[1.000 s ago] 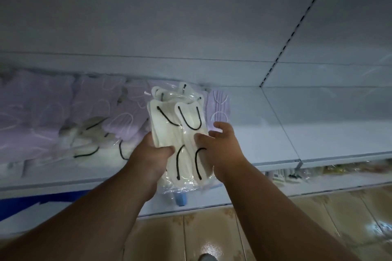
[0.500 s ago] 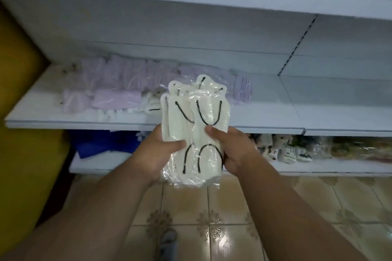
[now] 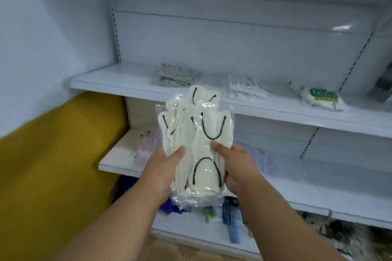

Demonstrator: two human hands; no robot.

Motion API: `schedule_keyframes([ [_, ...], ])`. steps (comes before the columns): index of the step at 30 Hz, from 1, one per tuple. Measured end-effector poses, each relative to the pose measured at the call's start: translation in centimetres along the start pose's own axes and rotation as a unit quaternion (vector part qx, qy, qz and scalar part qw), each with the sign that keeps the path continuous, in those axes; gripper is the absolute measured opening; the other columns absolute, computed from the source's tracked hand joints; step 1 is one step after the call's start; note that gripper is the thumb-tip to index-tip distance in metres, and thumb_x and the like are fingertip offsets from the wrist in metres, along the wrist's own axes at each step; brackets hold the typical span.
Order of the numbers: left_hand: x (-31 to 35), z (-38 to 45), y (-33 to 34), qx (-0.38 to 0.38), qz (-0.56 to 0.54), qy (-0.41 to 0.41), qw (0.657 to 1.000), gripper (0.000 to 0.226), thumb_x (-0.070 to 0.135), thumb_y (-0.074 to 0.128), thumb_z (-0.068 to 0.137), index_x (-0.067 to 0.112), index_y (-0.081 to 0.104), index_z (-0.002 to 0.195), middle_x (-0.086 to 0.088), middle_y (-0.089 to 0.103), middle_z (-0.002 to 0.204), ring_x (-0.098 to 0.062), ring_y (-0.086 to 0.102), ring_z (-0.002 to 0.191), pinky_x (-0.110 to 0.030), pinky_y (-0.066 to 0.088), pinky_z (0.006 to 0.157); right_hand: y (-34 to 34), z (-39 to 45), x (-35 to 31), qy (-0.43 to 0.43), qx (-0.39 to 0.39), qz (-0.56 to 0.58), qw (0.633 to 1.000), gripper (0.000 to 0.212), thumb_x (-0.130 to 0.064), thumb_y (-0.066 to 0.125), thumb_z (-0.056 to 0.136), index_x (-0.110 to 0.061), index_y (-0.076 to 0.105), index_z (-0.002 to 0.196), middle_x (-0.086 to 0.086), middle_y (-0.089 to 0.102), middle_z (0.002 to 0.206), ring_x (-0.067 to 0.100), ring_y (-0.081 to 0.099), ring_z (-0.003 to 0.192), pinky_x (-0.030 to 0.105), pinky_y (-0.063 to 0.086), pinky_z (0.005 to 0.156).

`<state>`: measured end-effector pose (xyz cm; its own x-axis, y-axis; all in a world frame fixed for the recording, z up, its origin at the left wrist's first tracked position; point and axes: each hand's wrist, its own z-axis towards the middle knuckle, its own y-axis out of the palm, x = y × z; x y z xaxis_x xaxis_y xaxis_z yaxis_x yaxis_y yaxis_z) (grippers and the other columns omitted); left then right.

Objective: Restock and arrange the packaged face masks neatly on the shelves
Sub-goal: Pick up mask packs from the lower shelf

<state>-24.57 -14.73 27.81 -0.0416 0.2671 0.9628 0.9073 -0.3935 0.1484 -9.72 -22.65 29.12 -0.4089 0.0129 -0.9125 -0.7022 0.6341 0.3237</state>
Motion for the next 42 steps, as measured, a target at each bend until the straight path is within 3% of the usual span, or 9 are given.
schedule_keyframes([
  [4,8.6,1.9,-3.6,-0.016,-0.041,0.062,0.997,0.023,0.050,0.064,0.093,0.038,0.064,0.112,0.008,0.071,0.102,-0.010,0.066,0.089,-0.022,0.054,0.073,8.1,0.5,-5.0,-0.082,0.013,0.004,0.997,0.018,-0.019,0.072,0.091,-0.007,0.069,0.104,0.011,0.077,0.093,0.030,0.075,0.085,0.042,0.060,0.068],
  [7,14.6,3.3,-6.0,0.002,0.000,0.143,0.990,0.017,0.024,0.060,0.099,0.037,0.065,0.109,0.006,0.075,0.101,-0.016,0.071,0.090,-0.036,0.057,0.085,14.3,0.4,-8.2,-0.154,0.001,-0.011,0.988,0.014,-0.019,0.068,0.094,-0.011,0.069,0.106,0.008,0.078,0.091,0.029,0.075,0.085,0.049,0.061,0.077],
  [17,31.6,6.5,-8.6,0.046,-0.023,0.293,0.955,0.014,0.034,0.064,0.096,0.031,0.066,0.109,0.007,0.075,0.100,-0.018,0.070,0.095,-0.045,0.055,0.093,27.7,0.0,-20.7,-0.391,0.010,-0.097,0.915,0.014,-0.016,0.060,0.095,-0.025,0.069,0.097,-0.002,0.076,0.085,0.017,0.073,0.078,0.034,0.062,0.068],
  [21,37.1,7.0,-8.4,0.019,-0.080,0.269,0.960,0.058,0.064,0.061,0.083,0.032,0.059,0.131,0.010,0.061,0.131,-0.022,0.058,0.121,-0.051,0.043,0.107,30.1,1.1,-25.3,-0.407,0.026,-0.083,0.909,0.015,-0.021,0.059,0.094,-0.010,0.067,0.088,0.005,0.069,0.075,0.024,0.065,0.069,0.042,0.060,0.070],
  [26,43.3,9.8,-8.0,-0.013,-0.072,0.309,0.948,0.021,0.019,0.076,0.084,0.019,0.069,0.103,-0.008,0.077,0.098,-0.033,0.072,0.095,-0.056,0.056,0.090,33.6,4.2,-32.2,-0.424,0.035,-0.122,0.897,0.022,-0.022,0.053,0.093,-0.003,0.061,0.083,0.005,0.060,0.072,0.025,0.058,0.069,0.040,0.057,0.070],
  [29,47.0,11.7,-8.1,0.008,-0.018,0.313,0.950,0.063,0.034,0.087,0.054,0.020,0.064,0.111,-0.007,0.073,0.109,-0.033,0.069,0.100,-0.054,0.055,0.089,35.8,5.8,-36.0,-0.390,0.029,-0.157,0.907,0.020,-0.020,0.049,0.097,-0.012,0.054,0.079,0.001,0.053,0.073,0.021,0.050,0.064,0.028,0.045,0.059],
  [32,50.6,15.2,-8.5,0.043,0.004,0.327,0.944,0.041,0.023,0.082,0.080,0.012,0.052,0.106,-0.001,0.065,0.103,-0.021,0.060,0.091,-0.032,0.049,0.082,37.9,7.8,-38.4,-0.345,-0.020,-0.159,0.925,0.009,-0.020,0.060,0.097,-0.012,0.060,0.091,0.005,0.066,0.090,0.023,0.064,0.074,0.030,0.055,0.063],
  [39,56.3,23.7,-8.1,-0.024,0.043,0.297,0.953,0.056,0.029,0.076,0.081,0.015,0.061,0.133,-0.008,0.054,0.144,-0.032,0.052,0.129,-0.041,0.042,0.101,41.5,15.6,-41.8,-0.367,0.056,-0.169,0.913,0.010,-0.004,0.073,0.087,-0.006,0.064,0.085,0.008,0.068,0.085,0.025,0.069,0.079,0.041,0.061,0.077],
  [42,57.9,27.8,-8.3,-0.029,0.060,0.288,0.955,0.038,0.021,0.067,0.073,0.014,0.068,0.110,-0.009,0.067,0.118,-0.028,0.068,0.098,-0.046,0.059,0.084,42.2,19.6,-42.7,-0.338,0.091,-0.181,0.919,0.009,-0.001,0.063,0.090,-0.008,0.061,0.085,0.011,0.062,0.085,0.026,0.061,0.078,0.040,0.058,0.080],
])
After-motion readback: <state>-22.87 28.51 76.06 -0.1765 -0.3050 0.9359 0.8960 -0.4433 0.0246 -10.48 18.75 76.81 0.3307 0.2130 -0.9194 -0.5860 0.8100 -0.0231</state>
